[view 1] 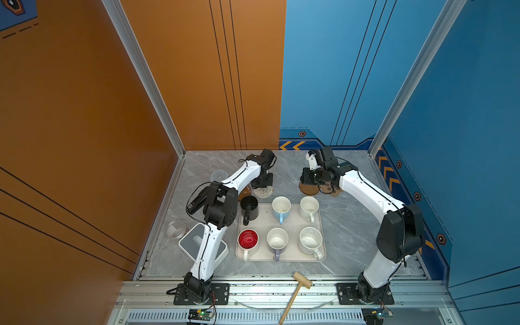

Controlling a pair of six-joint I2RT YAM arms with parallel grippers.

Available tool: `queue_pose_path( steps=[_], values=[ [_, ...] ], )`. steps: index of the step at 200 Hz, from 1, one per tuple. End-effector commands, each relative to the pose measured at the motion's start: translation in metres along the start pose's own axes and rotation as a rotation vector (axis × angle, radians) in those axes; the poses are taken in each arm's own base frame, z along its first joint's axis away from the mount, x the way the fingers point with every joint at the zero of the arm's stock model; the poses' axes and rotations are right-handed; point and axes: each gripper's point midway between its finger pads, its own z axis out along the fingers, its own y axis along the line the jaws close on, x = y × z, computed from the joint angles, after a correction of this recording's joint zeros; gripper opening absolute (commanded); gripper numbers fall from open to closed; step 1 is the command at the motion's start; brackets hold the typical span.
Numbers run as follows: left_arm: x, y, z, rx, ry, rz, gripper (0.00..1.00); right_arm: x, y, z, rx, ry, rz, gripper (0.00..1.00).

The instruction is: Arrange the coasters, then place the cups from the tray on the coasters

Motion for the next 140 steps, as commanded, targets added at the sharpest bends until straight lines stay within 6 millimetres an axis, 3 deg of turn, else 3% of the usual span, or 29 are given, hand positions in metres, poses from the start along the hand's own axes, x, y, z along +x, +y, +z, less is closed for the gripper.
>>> queue_pose_path(
  steps=[1, 74, 140],
  values=[
    [0.005, 0.008, 0.009, -0.054, 0.028, -0.041, 0.00, -0.002, 0.002, -0.009, 0.009, -0.024, 0.003, 0.00],
    [0.009, -0.002, 0.031, -0.038, 0.059, -0.070, 0.00, -0.003, 0.001, -0.011, 0.014, -0.026, 0.006, 0.00],
    [0.014, -0.049, 0.036, 0.056, 0.070, -0.032, 0.00, -0.004, -0.010, -0.020, 0.033, -0.040, 0.019, 0.00]
  ],
)
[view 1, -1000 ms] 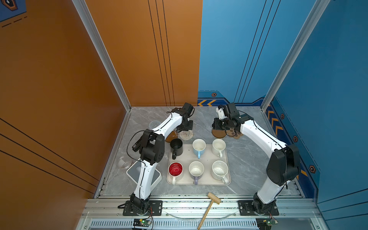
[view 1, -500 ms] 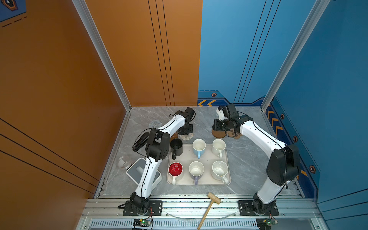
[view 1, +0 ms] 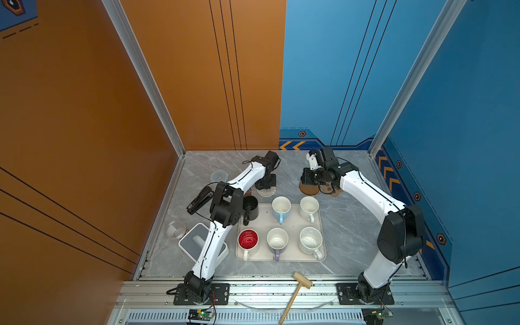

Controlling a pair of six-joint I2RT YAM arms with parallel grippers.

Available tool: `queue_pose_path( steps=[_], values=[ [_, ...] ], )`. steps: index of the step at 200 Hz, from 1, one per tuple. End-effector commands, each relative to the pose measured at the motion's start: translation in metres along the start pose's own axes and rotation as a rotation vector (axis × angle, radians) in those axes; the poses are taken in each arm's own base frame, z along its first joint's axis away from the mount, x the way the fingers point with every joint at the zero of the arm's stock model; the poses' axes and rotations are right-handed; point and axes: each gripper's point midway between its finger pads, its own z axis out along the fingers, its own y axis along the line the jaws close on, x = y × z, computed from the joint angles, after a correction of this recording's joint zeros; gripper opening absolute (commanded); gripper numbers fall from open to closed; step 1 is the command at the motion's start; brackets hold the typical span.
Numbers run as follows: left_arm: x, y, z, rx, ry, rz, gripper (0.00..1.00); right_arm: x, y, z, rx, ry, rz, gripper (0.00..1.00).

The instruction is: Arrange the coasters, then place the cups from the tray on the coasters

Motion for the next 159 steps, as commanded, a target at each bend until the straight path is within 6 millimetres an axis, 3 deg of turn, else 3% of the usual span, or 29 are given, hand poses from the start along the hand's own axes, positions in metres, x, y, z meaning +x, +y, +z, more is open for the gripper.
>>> queue_pose_path(
  steps=[1, 61, 159],
  values=[
    [0.020, -0.023, 0.016, 0.042, 0.068, 0.017, 0.00, -0.002, -0.008, -0.014, 0.032, -0.027, 0.015, 0.00],
    [0.024, -0.063, 0.027, 0.134, 0.084, 0.036, 0.00, 0.004, -0.021, -0.020, 0.055, -0.030, 0.035, 0.00],
    [0.029, -0.095, 0.036, 0.213, 0.097, 0.056, 0.00, 0.008, -0.032, -0.023, 0.069, -0.027, 0.053, 0.00]
  ],
)
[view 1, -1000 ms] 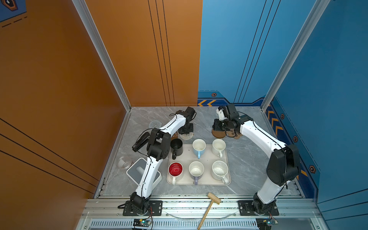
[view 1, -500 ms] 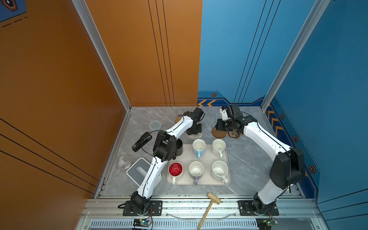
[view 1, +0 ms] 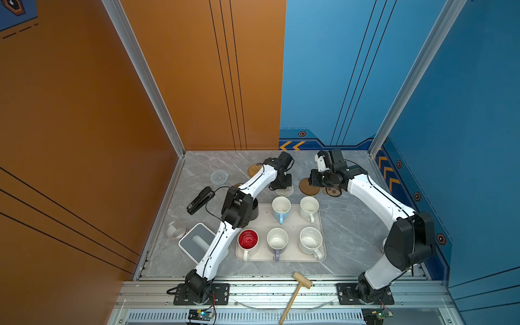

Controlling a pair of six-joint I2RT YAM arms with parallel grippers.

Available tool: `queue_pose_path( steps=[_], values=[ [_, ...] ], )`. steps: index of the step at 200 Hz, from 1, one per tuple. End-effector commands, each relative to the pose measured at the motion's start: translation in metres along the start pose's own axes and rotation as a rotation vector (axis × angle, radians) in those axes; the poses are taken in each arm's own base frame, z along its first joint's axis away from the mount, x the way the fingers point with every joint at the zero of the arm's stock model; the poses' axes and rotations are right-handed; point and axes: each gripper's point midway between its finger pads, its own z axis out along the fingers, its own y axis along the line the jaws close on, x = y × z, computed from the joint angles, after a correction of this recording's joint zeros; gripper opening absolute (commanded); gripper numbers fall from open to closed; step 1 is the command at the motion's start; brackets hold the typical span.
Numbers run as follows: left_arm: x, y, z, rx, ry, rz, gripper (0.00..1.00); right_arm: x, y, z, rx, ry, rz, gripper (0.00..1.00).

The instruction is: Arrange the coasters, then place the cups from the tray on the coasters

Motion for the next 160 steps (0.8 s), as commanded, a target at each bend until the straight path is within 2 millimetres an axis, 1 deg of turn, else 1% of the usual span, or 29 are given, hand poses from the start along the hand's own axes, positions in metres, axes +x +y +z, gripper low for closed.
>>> queue_pose_path(
  steps=[1, 43, 87, 124, 160],
  values=[
    [0.028, -0.001, 0.030, -0.002, 0.098, -0.004, 0.00, 0.002, -0.005, -0.007, 0.017, -0.007, 0.017, 0.00],
    [0.030, -0.005, 0.034, 0.012, 0.105, -0.004, 0.00, 0.000, -0.007, -0.008, 0.020, -0.012, 0.019, 0.00],
    [0.029, -0.009, 0.039, 0.022, 0.102, -0.008, 0.00, 0.003, -0.010, -0.009, 0.024, -0.007, 0.025, 0.00],
    [0.024, -0.006, 0.042, 0.020, 0.092, -0.028, 0.00, 0.003, -0.012, -0.011, 0.026, -0.010, 0.031, 0.00],
    [0.019, -0.010, 0.043, 0.036, 0.078, -0.039, 0.00, 0.004, -0.014, -0.012, 0.031, -0.009, 0.034, 0.00]
  ],
)
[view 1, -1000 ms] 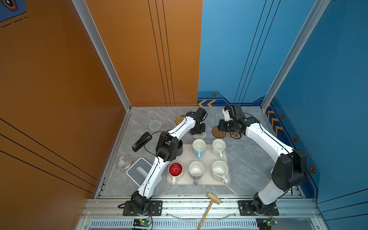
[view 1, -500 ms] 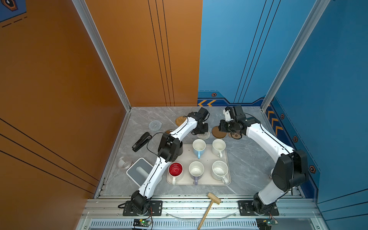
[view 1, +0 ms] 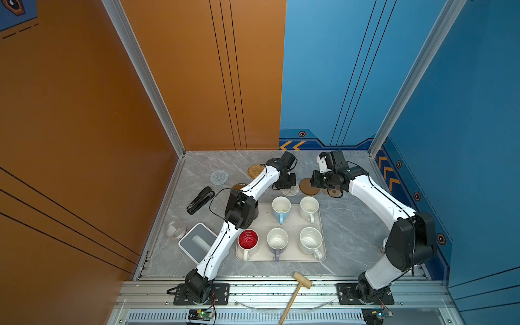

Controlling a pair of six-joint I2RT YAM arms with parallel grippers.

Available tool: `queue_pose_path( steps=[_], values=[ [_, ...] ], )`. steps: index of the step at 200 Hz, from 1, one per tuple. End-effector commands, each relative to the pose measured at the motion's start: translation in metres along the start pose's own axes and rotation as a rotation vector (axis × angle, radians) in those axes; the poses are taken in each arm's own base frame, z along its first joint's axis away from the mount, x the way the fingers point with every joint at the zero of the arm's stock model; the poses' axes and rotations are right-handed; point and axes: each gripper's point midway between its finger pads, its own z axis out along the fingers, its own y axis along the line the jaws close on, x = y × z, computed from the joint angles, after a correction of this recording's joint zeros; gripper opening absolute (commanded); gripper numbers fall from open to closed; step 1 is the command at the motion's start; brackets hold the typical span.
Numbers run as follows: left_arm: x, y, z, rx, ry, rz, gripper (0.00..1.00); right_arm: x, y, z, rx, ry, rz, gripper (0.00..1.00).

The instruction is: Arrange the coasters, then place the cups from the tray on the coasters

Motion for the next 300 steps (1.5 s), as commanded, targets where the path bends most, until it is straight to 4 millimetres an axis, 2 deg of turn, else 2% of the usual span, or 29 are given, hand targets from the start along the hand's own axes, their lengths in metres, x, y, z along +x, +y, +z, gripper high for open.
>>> queue_pose_path(
  steps=[1, 52, 82, 108, 144, 188, 254, 300],
  values=[
    [0.024, 0.016, 0.033, -0.043, 0.085, -0.029, 0.00, -0.001, -0.005, -0.012, 0.017, -0.017, 0.020, 0.00],
    [0.025, 0.015, 0.037, -0.027, 0.088, -0.039, 0.00, 0.001, -0.007, -0.012, 0.019, -0.015, 0.023, 0.00],
    [0.020, 0.016, 0.032, -0.042, 0.066, -0.042, 0.02, 0.001, -0.006, -0.011, 0.018, -0.012, 0.022, 0.00],
    [0.011, 0.017, 0.023, -0.050, 0.037, -0.052, 0.06, 0.001, -0.007, -0.012, 0.017, -0.012, 0.023, 0.00],
    [-0.001, 0.013, 0.009, -0.039, -0.006, -0.052, 0.07, 0.002, -0.005, -0.011, 0.012, -0.010, 0.021, 0.00],
    [-0.007, 0.005, -0.003, -0.024, -0.031, -0.041, 0.08, 0.002, -0.006, -0.010, 0.010, -0.007, 0.022, 0.00],
    [-0.015, 0.005, -0.028, -0.040, -0.071, -0.034, 0.08, 0.004, -0.004, -0.009, -0.002, -0.003, 0.024, 0.00],
    [-0.022, -0.007, -0.048, -0.016, -0.109, -0.012, 0.08, 0.007, -0.005, -0.007, -0.003, 0.002, 0.026, 0.00]
  ],
)
